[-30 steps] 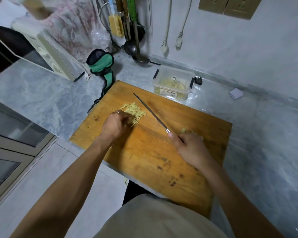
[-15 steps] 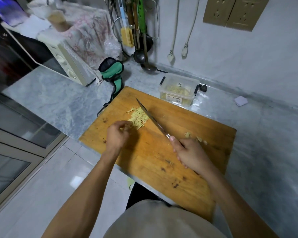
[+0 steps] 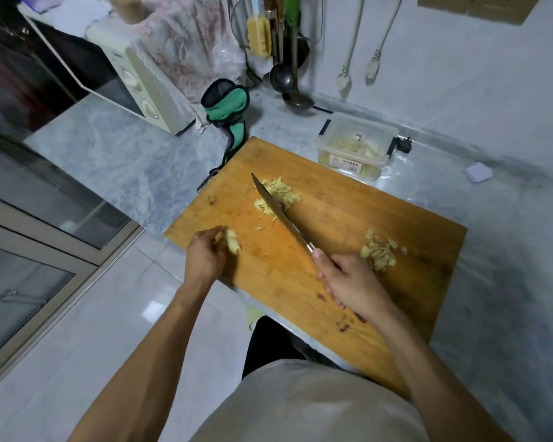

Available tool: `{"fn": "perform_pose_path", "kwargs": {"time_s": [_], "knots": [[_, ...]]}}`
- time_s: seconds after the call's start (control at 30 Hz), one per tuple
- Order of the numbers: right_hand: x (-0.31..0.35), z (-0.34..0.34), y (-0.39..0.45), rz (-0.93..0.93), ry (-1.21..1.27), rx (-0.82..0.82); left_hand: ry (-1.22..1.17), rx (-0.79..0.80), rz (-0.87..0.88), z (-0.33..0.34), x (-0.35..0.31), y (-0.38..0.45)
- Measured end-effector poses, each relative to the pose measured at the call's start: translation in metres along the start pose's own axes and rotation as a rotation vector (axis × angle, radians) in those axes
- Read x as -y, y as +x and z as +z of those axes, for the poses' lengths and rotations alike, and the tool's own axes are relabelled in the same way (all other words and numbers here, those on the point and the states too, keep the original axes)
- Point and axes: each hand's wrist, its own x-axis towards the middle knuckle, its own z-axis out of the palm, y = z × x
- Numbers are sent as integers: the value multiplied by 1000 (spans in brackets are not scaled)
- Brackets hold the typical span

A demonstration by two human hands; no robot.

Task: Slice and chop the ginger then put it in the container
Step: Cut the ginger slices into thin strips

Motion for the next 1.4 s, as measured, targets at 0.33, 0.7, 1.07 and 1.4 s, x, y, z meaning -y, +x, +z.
{"fn": "perform_pose_path", "kwargs": {"time_s": [0.33, 0.7, 1.07, 1.4], "knots": [[-3, 3, -2, 27, 35, -63, -4, 175, -149, -6, -1, 36], [-15, 3, -14, 17, 28, -112, -550, -235, -240, -7, -16, 3], [-21, 2, -25, 64, 32, -84, -203, 51, -142, 26, -34, -41], [-20, -2, -27, 51, 22, -102, -12, 1, -177, 8, -27, -1]]}}
